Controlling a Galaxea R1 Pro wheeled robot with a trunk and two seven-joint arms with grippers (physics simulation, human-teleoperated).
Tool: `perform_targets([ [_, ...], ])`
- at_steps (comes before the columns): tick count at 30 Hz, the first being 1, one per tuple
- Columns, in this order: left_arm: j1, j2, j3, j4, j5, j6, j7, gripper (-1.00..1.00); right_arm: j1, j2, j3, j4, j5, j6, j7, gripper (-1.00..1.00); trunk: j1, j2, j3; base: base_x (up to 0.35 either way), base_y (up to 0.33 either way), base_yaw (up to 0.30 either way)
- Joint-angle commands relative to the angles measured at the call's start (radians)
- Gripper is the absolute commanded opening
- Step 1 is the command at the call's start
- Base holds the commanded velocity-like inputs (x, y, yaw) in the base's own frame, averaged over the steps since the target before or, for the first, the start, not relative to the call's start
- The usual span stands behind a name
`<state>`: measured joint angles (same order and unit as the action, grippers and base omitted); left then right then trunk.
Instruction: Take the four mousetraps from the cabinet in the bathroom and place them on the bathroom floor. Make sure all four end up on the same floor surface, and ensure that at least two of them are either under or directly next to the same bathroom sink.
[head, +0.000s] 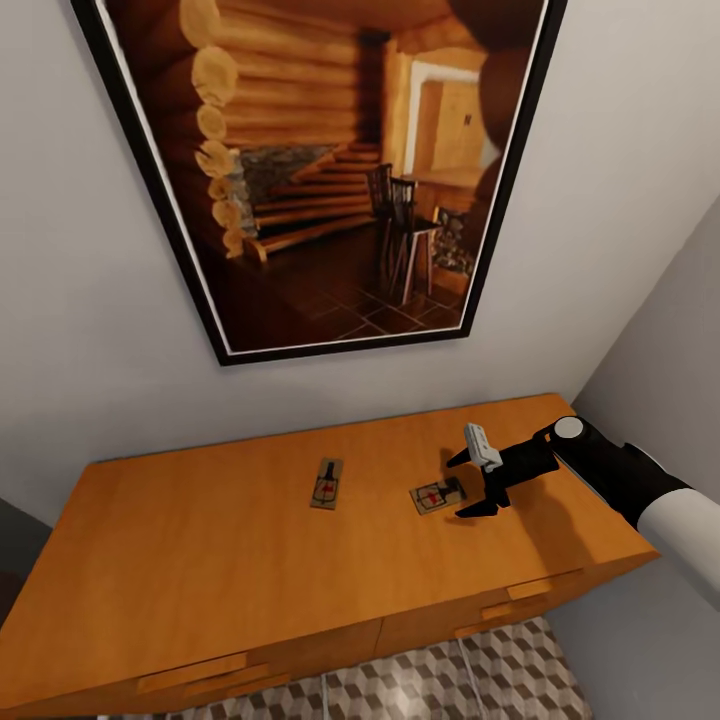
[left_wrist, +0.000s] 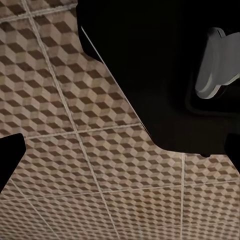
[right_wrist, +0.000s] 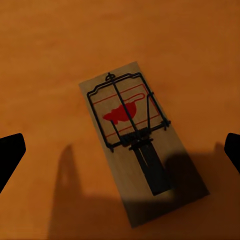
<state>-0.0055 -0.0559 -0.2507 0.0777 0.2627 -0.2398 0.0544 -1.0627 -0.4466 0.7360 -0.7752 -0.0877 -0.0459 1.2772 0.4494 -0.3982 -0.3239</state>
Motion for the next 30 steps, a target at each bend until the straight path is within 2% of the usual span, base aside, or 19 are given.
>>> perform_targets([
  [1,-0.001,-0.001,-0.009,0.002,0.007,-0.006,0.002,1.00,-0.002,-0.001,0.006,0.001,-0.007,-0.005,-0.002,1.00,0.001,-0.002,-0.003,0.000,0.000,0.000],
  [14,-0.001,-0.002,-0.009,0.002,0.006,-0.006,0.002,1.00,-0.002,-0.001,0.006,0.001,-0.006,-0.042,-0.027,1.00,0.001,-0.002,-0.015,0.000,0.000,0.000],
  [30,-0.001,-0.007,-0.009,0.002,0.007,-0.006,0.002,1.00,-0.002,-0.001,0.005,0.001,-0.006,-0.053,-0.033,1.00,0.001,-0.002,-0.017,0.000,0.000,0.000],
])
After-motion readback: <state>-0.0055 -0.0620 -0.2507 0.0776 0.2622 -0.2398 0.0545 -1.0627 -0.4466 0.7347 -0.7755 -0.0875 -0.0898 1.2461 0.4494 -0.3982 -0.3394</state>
